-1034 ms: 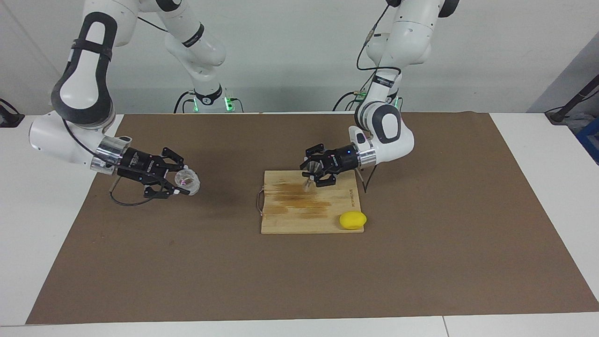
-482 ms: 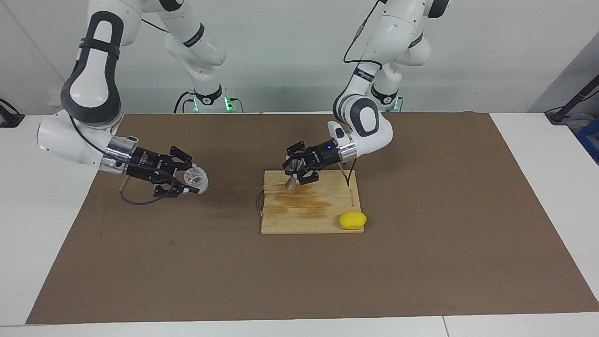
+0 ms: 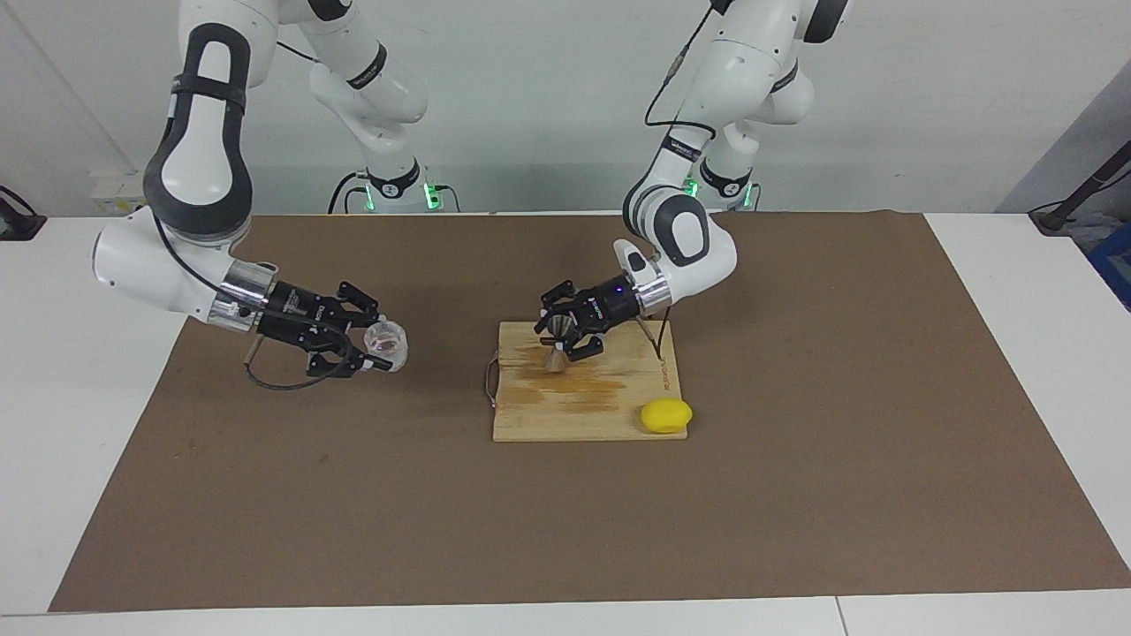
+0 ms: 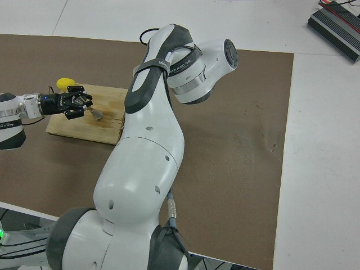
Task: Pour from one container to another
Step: 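Carry the metal cup with the left gripper over the cutting board, then lower the metal cup onto the board and open the left gripper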
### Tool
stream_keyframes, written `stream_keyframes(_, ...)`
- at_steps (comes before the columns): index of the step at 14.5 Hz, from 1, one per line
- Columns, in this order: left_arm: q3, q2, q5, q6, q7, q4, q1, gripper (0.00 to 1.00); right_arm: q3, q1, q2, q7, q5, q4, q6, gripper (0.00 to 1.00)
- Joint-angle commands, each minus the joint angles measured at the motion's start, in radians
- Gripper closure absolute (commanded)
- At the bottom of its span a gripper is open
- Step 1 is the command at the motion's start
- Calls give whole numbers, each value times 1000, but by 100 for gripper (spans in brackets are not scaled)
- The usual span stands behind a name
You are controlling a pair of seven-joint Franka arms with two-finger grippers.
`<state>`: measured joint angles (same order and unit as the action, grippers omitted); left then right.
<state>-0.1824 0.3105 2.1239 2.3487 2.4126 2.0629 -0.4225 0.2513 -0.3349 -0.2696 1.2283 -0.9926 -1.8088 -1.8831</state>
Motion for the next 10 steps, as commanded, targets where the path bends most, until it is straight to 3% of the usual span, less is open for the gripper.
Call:
stream_keyframes(1, 14, 12, 33, 53, 31, -33, -33, 74, 9, 0, 46, -78, -52, -79, -59, 100)
stream_keyframes(10, 15, 25, 37, 96, 33, -44, -48, 74, 9, -1, 49, -89, -55, -89, -59, 100)
